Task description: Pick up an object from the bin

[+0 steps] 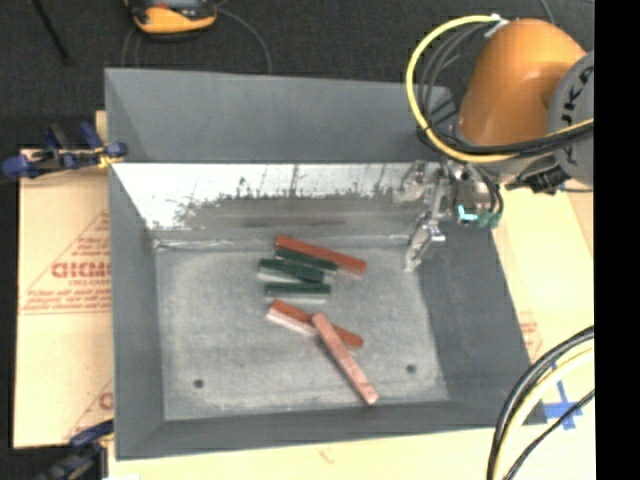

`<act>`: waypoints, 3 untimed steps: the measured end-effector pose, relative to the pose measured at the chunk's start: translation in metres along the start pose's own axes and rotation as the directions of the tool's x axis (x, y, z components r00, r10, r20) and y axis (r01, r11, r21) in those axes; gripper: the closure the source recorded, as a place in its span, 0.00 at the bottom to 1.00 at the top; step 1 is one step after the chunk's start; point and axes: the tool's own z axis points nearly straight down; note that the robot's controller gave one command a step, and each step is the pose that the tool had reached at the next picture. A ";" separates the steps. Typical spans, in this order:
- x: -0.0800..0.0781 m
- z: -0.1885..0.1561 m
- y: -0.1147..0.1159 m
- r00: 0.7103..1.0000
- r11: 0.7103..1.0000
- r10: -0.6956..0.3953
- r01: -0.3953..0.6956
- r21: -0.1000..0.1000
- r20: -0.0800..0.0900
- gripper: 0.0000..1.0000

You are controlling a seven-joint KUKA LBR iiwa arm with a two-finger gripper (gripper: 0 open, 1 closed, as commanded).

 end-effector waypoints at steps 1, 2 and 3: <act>-0.002 -0.005 0.000 1.000 1.000 -0.001 0.001 0.002 0.008 0.00; 0.002 0.046 0.014 1.000 1.000 -0.019 0.019 0.002 0.014 0.00; -0.018 0.140 0.014 0.999 0.999 0.040 -0.040 -0.003 0.008 1.00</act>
Offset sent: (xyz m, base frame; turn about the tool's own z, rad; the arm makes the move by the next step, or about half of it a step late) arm -0.0147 0.0444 -0.1507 -0.0509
